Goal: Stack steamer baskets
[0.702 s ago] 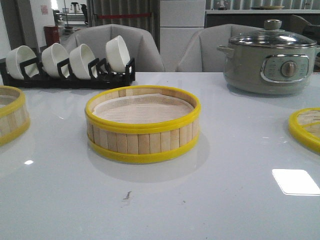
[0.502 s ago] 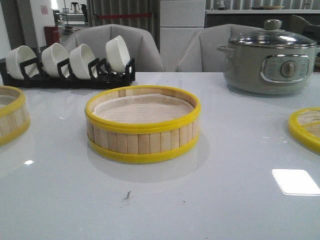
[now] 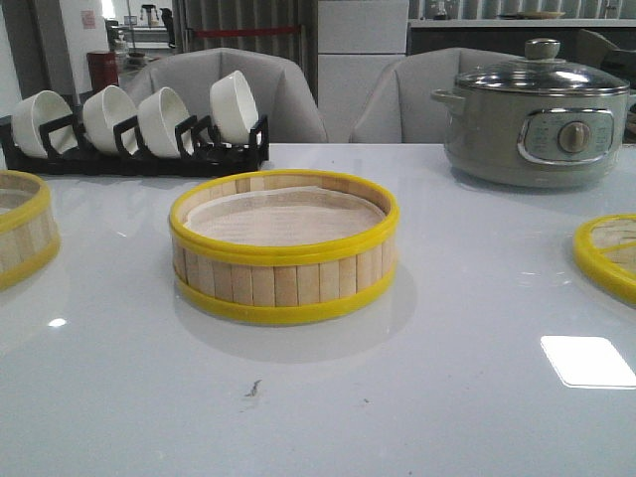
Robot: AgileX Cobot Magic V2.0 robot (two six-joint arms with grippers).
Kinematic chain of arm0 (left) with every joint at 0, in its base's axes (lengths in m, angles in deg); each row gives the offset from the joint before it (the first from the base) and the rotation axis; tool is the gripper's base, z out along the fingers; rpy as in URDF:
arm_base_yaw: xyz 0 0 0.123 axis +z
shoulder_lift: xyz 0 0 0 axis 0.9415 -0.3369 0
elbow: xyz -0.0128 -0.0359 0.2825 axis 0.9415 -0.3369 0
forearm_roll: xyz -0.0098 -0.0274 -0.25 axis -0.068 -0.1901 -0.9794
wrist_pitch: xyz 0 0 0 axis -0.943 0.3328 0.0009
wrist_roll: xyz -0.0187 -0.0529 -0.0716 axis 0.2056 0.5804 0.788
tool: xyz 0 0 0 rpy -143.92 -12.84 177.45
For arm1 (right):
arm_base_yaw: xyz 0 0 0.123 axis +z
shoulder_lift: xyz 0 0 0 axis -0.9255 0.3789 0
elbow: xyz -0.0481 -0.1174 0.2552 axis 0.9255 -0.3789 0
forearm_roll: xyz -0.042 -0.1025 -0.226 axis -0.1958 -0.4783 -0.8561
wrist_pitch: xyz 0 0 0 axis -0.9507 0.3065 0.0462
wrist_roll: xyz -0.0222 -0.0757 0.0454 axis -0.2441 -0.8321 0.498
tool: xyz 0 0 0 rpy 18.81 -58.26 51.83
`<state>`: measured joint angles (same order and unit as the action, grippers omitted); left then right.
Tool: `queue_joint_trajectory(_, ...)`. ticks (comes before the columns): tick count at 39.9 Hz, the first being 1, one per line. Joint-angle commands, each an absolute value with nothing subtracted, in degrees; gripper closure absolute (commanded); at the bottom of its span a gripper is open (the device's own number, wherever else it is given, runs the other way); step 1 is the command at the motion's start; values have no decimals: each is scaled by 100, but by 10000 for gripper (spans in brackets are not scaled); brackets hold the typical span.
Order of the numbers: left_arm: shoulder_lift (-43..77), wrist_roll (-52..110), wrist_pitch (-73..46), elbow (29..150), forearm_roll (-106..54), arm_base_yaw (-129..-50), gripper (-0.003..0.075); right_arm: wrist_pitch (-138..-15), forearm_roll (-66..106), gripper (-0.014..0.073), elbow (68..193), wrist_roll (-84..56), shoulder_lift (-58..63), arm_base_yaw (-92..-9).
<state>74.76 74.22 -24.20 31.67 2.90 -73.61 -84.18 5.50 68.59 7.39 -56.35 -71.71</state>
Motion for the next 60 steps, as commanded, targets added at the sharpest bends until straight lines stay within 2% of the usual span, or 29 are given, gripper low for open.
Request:
queue_joint_trajectory(1,7565,7443,-2911,3166,276,-7371,625,-8952,513,554,6944,732,-5754,-7189)
queue_joint_trajectory(38,7486,7456,-2636,3445,26,-7384,625,-8952,513,554,6944,732,-5754,-7189)
queue_joint_trajectory(42,7064,7456,-2113,4094,26,-7391,625,-8952,513,554,6944,732,-5754,-7189)
queue_joint_trajectory(55,3849,7445,78,8156,659,-7916,625,-8952,513,554,6944,732,-5754,-7189)
queue_joint_trajectory(60,2996,7433,863,9237,823,-7929,625,-8952,513,554,6944,732,-5754,-7189)
